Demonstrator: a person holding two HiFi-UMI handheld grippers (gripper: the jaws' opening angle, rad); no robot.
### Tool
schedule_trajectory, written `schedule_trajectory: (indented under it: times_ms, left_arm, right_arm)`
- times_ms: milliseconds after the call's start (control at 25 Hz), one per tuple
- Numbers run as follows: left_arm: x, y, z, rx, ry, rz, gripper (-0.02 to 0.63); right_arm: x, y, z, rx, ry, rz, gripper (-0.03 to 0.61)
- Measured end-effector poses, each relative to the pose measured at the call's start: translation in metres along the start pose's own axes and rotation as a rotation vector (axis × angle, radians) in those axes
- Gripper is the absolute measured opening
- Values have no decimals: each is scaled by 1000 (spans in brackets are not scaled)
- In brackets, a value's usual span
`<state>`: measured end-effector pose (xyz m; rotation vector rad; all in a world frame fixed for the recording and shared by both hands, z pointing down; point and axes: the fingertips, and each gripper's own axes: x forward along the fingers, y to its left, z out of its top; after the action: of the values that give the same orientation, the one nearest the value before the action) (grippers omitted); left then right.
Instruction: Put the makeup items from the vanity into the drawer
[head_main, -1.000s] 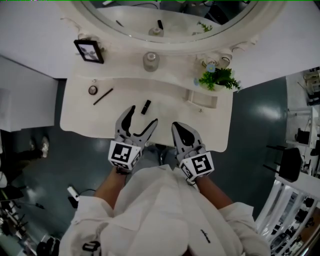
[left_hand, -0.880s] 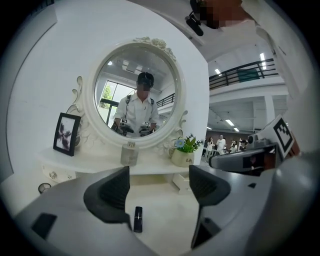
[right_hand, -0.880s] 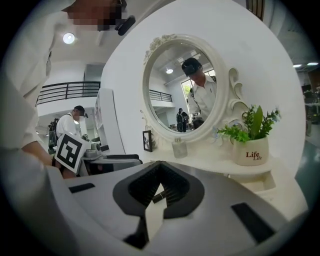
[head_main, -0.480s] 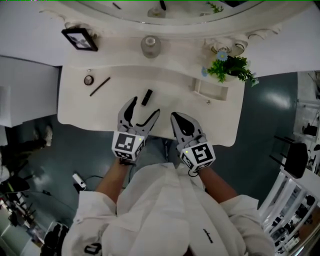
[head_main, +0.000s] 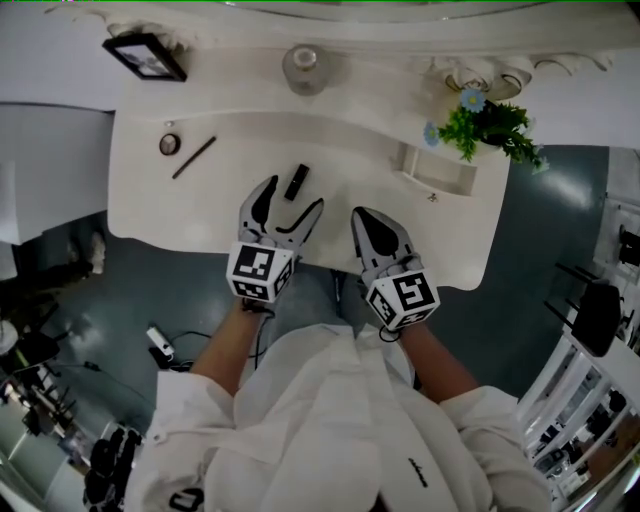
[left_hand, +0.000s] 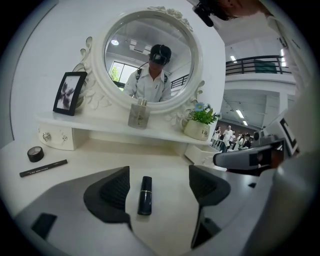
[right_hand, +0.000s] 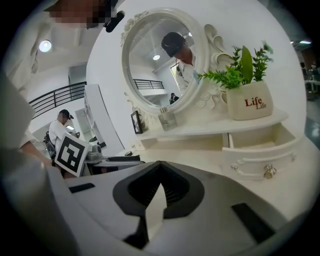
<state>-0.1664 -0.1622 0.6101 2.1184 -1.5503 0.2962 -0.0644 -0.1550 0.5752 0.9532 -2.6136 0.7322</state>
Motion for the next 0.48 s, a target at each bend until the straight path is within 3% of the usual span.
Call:
schedule_trajectory:
  times_ms: [480]
  left_arm:
    - [19, 12, -25, -13, 87, 21, 377]
  right_arm:
    - [30, 6, -28, 47, 57, 38, 15]
